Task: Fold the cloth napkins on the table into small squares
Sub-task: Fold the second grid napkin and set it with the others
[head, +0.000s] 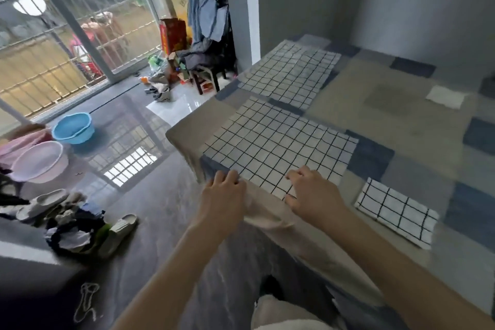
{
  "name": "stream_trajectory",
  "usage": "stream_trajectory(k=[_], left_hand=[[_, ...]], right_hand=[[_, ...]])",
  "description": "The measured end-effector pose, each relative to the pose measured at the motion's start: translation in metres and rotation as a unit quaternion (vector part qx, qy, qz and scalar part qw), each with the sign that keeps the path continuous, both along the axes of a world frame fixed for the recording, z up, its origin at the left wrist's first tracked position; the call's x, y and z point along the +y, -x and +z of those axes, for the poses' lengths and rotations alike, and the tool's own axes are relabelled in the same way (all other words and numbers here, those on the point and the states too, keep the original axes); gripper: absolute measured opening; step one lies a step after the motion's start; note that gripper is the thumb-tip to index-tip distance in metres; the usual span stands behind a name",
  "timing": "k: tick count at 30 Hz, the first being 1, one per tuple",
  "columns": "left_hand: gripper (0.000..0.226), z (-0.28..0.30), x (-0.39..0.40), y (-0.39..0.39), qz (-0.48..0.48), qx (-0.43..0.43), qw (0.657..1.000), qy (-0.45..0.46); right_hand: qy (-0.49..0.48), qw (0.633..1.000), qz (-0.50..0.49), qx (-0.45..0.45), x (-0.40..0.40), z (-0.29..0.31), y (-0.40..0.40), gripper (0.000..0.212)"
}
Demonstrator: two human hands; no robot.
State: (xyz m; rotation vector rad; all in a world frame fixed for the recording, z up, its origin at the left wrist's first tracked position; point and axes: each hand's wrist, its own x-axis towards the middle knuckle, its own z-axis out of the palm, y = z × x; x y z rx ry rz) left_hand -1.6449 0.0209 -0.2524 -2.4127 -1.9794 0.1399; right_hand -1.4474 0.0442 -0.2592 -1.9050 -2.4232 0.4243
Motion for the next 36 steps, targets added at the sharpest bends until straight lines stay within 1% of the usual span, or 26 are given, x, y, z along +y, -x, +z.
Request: stream_trajectory(k=[2,5,7,12,19,24,28,32,36], left_hand=[[0.030,-0.004,0.035,0.006,-0.021,0.013,1.000,0.015],[0.021,-0.010,0.074,0.014,-0.042,0.026,0.999,0.016],[0.020,-0.016,0.100,0.020,-0.059,0.025,0.998,0.029],[0.021,-0.032,0.164,0.023,-0.124,0.023,0.990,0.070],[0.028,-0.059,0.252,0.023,-0.233,0.040,0.967,0.095],[0.027,-0.078,0.297,0.023,-0.311,0.072,0.941,0.115],[0.029,-0.093,0.320,0.018,-0.349,0.092,0.924,0.122],[0.034,-0.104,0.341,0.021,-0.358,0.087,0.921,0.126],[0.045,-0.113,0.358,0.031,-0.354,0.078,0.922,0.137]], right_hand=[[0.016,1.000,-0.018,0.002,0.027,-0.007,0.007,0.044],[0.024,0.999,-0.035,-0.001,0.056,-0.015,0.016,0.041],[0.036,0.998,-0.058,0.005,0.075,-0.018,0.023,0.043],[0.079,0.991,-0.109,-0.018,0.112,-0.030,0.026,0.045],[0.110,0.969,-0.219,-0.018,0.147,-0.060,0.037,0.046],[0.133,0.945,-0.298,-0.019,0.154,-0.077,0.049,0.049],[0.146,0.925,-0.350,-0.027,0.149,-0.090,0.052,0.052],[0.128,0.906,-0.401,-0.037,0.143,-0.102,0.045,0.054],[0.088,0.897,-0.432,-0.047,0.135,-0.109,0.029,0.047]])
